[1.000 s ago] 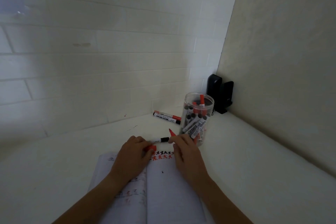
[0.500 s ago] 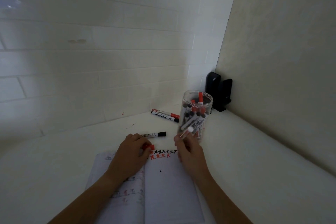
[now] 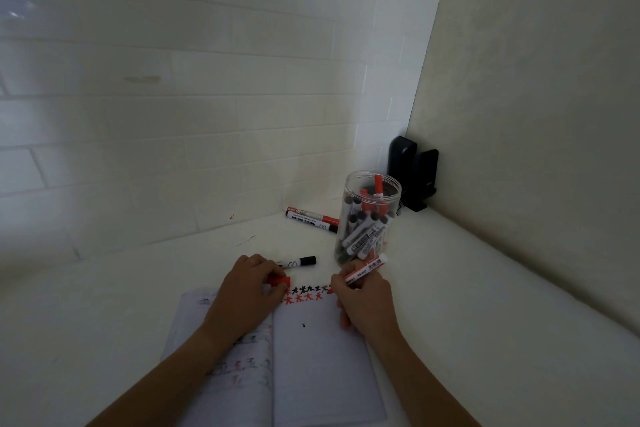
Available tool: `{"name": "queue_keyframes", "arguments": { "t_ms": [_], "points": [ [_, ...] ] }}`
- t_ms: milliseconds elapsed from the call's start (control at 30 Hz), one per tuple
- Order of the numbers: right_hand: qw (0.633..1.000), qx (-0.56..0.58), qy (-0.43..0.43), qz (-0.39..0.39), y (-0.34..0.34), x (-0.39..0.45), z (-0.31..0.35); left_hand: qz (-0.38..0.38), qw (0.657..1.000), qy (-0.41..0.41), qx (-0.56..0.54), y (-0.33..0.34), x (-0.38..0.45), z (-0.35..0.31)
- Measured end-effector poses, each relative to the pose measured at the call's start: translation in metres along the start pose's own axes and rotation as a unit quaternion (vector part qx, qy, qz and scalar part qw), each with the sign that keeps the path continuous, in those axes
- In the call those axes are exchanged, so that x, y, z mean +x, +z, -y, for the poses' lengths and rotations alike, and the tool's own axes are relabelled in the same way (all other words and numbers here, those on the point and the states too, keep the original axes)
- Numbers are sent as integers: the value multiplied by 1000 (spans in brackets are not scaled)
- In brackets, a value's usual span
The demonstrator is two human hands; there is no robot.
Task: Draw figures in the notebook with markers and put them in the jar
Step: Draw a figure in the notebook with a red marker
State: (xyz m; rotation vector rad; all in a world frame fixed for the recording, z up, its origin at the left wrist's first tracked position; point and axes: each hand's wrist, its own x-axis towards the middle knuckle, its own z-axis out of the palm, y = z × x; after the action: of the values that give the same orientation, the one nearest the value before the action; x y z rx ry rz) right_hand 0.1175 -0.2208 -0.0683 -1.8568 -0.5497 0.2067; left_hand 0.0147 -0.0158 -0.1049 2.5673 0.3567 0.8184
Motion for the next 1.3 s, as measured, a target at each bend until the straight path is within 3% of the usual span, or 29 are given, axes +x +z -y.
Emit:
{"name": "queue_keyframes", "arguments": {
  "t_ms": [1167, 1300],
  "points": [
    [999, -27, -22, 28, 4, 7, -7, -6, 1000, 2, 16, 2, 0, 1],
    [999, -23, 8, 24, 2, 5, -5, -7, 1000, 3, 15, 2, 0, 3]
  ]
}}
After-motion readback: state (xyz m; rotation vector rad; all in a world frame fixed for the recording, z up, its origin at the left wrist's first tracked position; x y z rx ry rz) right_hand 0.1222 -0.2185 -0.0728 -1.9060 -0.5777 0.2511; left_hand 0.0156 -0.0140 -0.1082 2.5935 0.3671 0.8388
